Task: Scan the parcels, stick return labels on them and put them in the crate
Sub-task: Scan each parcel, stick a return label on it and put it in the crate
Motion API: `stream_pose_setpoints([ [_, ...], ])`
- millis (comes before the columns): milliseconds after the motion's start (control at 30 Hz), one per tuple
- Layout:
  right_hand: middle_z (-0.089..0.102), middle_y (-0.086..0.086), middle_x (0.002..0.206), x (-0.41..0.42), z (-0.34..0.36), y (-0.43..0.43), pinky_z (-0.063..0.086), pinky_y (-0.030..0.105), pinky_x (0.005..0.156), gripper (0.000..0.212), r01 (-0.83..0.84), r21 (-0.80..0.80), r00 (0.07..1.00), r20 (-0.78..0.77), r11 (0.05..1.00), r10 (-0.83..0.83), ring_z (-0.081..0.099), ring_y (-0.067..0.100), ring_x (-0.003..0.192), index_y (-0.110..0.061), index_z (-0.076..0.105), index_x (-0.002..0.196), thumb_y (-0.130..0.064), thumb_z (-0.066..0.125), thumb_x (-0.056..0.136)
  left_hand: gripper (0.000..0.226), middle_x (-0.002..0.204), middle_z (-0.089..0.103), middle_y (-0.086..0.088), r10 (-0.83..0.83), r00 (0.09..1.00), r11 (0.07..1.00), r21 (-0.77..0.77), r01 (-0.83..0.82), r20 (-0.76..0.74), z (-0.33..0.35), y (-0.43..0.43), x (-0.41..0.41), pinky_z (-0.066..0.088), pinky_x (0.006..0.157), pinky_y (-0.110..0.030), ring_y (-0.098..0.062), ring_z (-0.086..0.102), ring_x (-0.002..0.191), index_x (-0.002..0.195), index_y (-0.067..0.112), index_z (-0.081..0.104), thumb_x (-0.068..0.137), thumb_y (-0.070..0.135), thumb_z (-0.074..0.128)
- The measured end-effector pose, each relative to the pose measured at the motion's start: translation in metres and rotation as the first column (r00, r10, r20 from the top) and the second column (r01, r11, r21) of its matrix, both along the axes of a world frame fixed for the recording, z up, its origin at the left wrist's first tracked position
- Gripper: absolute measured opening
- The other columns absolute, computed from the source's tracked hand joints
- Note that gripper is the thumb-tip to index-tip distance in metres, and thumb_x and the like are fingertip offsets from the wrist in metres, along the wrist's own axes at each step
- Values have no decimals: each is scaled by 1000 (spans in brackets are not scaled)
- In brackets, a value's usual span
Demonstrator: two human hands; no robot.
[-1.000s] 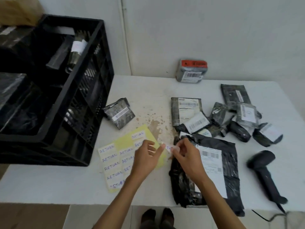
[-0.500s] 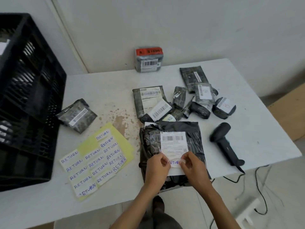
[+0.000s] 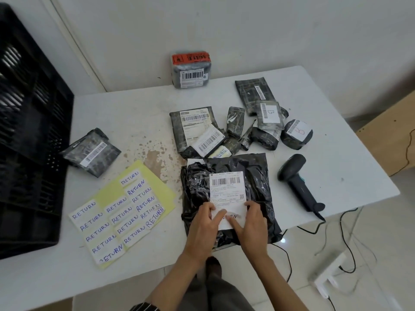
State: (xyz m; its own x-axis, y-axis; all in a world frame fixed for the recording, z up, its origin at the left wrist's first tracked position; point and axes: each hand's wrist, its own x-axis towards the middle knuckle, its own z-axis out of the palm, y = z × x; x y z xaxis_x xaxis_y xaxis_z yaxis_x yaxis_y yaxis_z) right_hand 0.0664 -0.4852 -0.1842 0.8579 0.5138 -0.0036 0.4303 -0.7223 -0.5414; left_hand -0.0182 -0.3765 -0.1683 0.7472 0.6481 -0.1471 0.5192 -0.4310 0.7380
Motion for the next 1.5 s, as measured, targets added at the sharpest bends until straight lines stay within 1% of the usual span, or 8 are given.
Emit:
stream_pose_setpoints([
  [100,61,9,101,1,-2,7,42,36,66,57,45,10,999,18,999,-45,59,27,82,-2,52,110,-42,74,75,42,105,58,4,-257,966,931,263,252,-15,-9,5,-7,50,77,-30,-8,45,89,109,19,61,71,22,80],
  [167,61,7,97,1,-3,8,43,35,62,51,48,14,998,44,999,-49,58,26,76,-5,54,107,-43,72,77,54,112,61,-4,-463,872,710,521,473,-160,-23,7,-12,48,84,-32,-17,46,102,111,13,66,60,16,83],
  [433,60,4,98,10,-7,7,41,31,57,20,50,9,997,-51,999,-49,55,19,73,-10,50,105,-25,56,92,48,133,56,-7,-555,777,501,627,597,-297,-35,17,-26,27,105,-44,-22,48,129,122,13,63,93,35,32],
  [933,49,-15,77,19,-2,-6,33,19,55,8,-6,90,985,-172,996,21,50,10,70,-24,42,93,-22,50,95,65,136,53,-9,-453,781,620,477,623,-431,-35,3,-36,13,110,-42,-19,47,129,120,5,63,103,26,3],
  [1100,43,-12,71,24,3,-15,35,21,58,18,-109,122,950,-280,987,140,44,6,64,-20,41,101,-9,53,92,38,103,69,-6,-339,932,674,659,334,-125,-22,-1,-40,50,92,-37,-20,64,98,89,9,72,88,33,42],
  [1200,48,-1,77,31,13,-22,39,31,66,22,-61,143,974,-208,988,90,46,15,69,-17,48,100,-4,60,85,30,103,56,-9,-73,997,870,491,46,35,-7,0,-40,51,76,-32,-22,56,92,101,7,61,81,28,69],
  [1300,52,9,107,41,17,-26,37,39,80,32,152,47,988,21,987,-153,50,27,97,-5,53,112,-13,65,83,57,125,44,-16,217,973,955,225,-195,-78,9,0,-28,43,94,-36,-29,46,116,131,1,43,86,26,67],
  [1500,54,13,119,71,17,-24,37,44,97,48,211,-112,906,-351,971,-237,44,34,117,-5,51,118,-35,66,84,60,126,56,-14,489,848,781,-331,-530,-204,18,26,-5,45,97,-40,-30,52,116,129,5,47,79,24,75],
])
